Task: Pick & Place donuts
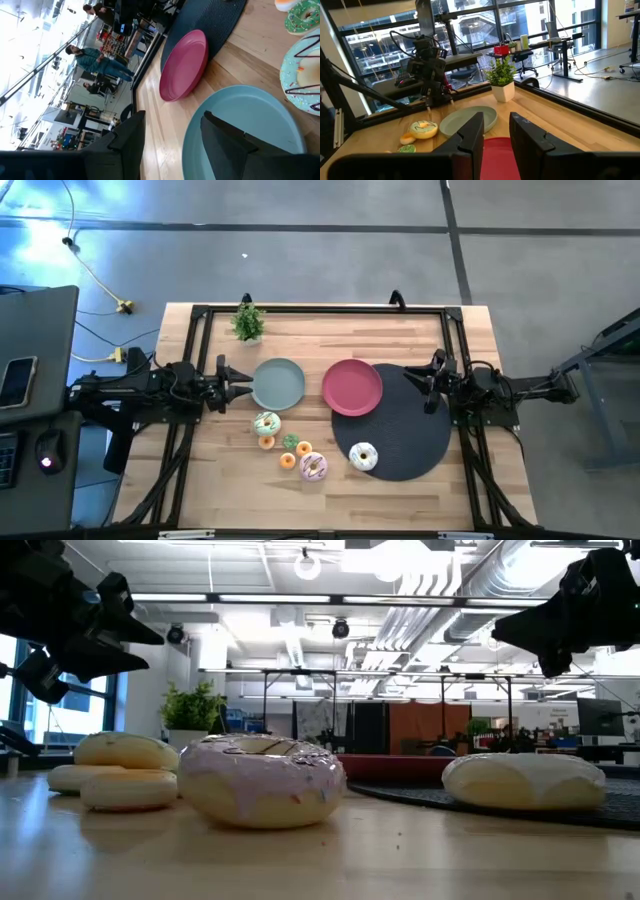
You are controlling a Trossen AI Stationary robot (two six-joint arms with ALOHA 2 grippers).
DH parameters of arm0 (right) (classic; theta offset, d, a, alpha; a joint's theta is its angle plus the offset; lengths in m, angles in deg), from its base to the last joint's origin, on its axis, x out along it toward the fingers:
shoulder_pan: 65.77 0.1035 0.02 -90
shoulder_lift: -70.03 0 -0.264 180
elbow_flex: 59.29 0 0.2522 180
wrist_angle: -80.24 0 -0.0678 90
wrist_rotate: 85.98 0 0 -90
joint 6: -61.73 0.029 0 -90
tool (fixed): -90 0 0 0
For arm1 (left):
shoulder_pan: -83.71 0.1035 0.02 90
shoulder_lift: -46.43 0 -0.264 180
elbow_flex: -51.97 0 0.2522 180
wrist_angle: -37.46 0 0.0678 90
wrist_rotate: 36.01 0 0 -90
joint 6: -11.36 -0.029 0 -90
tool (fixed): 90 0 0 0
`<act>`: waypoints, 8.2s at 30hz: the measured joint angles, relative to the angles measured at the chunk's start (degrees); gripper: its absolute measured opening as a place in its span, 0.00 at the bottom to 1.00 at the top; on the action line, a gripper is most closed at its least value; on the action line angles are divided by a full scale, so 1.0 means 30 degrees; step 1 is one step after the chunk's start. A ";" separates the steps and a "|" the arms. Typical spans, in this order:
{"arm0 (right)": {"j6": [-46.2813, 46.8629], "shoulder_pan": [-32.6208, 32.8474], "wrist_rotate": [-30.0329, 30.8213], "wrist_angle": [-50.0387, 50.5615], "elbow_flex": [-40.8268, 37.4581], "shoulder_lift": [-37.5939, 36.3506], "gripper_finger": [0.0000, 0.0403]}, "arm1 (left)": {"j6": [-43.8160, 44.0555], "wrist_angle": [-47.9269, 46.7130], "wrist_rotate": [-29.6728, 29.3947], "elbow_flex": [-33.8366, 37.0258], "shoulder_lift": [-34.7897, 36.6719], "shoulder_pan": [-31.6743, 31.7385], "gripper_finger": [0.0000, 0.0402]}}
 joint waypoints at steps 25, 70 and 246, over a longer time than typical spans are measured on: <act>0.0000 0.0003 0.0000 0.0000 -0.0005 0.0005 0.21 | 0.0000 0.0000 -0.0058 -0.0007 -0.0005 0.0001 0.45; -0.0364 -0.0002 0.1071 -0.3840 0.0000 0.0000 0.21 | 0.6214 0.9092 -0.1715 -0.0007 0.0000 0.0002 0.45; 1.4513 0.3345 -0.6566 0.0263 1.8637 3.2028 0.54 | 1.9797 -0.4180 -0.4167 -0.8029 -1.9577 -1.1750 0.45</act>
